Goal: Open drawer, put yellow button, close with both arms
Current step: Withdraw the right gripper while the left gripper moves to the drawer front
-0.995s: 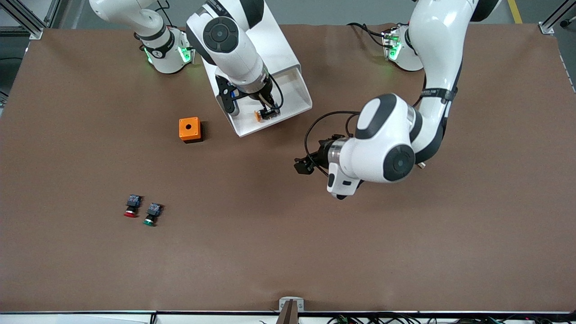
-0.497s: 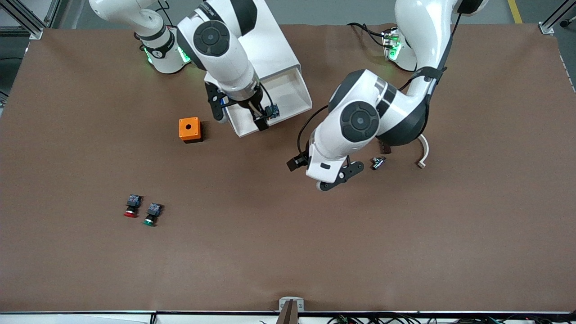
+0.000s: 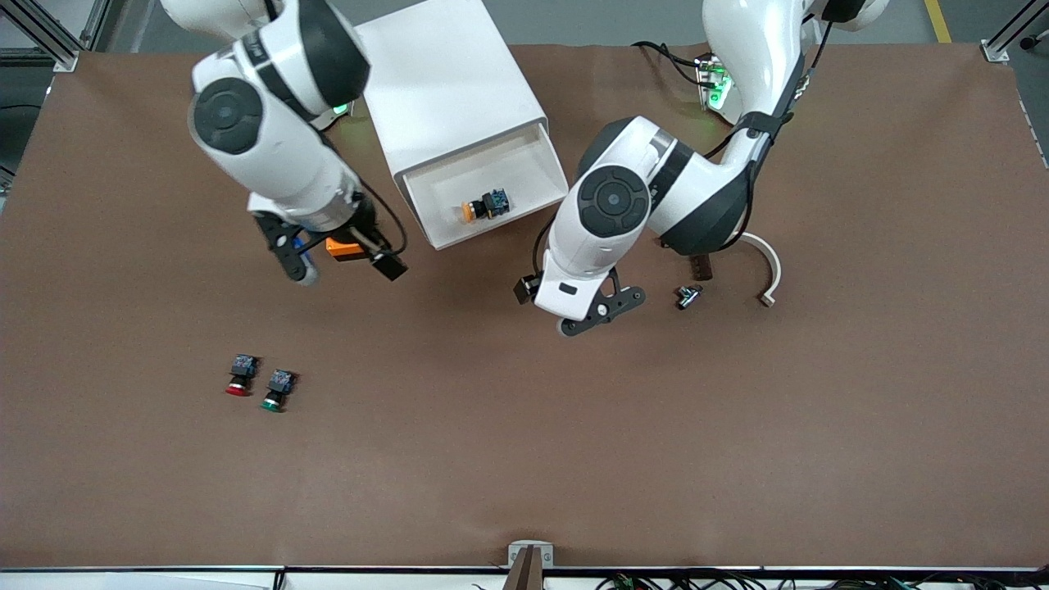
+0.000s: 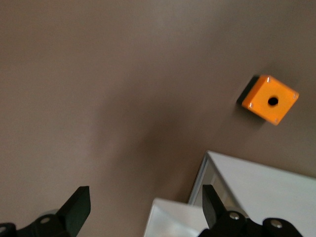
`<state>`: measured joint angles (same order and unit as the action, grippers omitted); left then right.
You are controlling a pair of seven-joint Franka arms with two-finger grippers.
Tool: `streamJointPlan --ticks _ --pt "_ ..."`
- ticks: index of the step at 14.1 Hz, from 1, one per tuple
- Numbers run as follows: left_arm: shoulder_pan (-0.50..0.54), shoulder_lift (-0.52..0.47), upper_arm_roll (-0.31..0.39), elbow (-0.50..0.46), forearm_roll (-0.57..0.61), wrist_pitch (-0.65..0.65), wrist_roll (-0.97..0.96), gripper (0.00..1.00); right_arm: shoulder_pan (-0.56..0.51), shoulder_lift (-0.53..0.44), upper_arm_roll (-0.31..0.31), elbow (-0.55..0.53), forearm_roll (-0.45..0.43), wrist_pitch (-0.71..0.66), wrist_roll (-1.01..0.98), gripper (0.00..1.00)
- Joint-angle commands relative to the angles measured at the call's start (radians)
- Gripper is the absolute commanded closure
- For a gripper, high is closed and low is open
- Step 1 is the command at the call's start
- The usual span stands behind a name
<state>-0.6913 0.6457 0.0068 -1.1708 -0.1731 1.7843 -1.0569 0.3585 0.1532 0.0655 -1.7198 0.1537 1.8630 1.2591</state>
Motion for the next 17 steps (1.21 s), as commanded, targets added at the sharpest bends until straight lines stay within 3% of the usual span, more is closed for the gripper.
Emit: streamJointPlan --ticks 1,17 --pt "-0.059 -0.009 0.012 -0.026 0.029 0.017 -0.001 0.01 -0.113 -0.021 0.017 0.016 -0.006 -0.041 -0.169 0.00" --pt "-0.241 0.003 0.004 -0.086 0.014 0.012 -0.119 0.01 -0.524 -0.083 0.016 0.023 -0.111 -0.094 -1.268 0.00"
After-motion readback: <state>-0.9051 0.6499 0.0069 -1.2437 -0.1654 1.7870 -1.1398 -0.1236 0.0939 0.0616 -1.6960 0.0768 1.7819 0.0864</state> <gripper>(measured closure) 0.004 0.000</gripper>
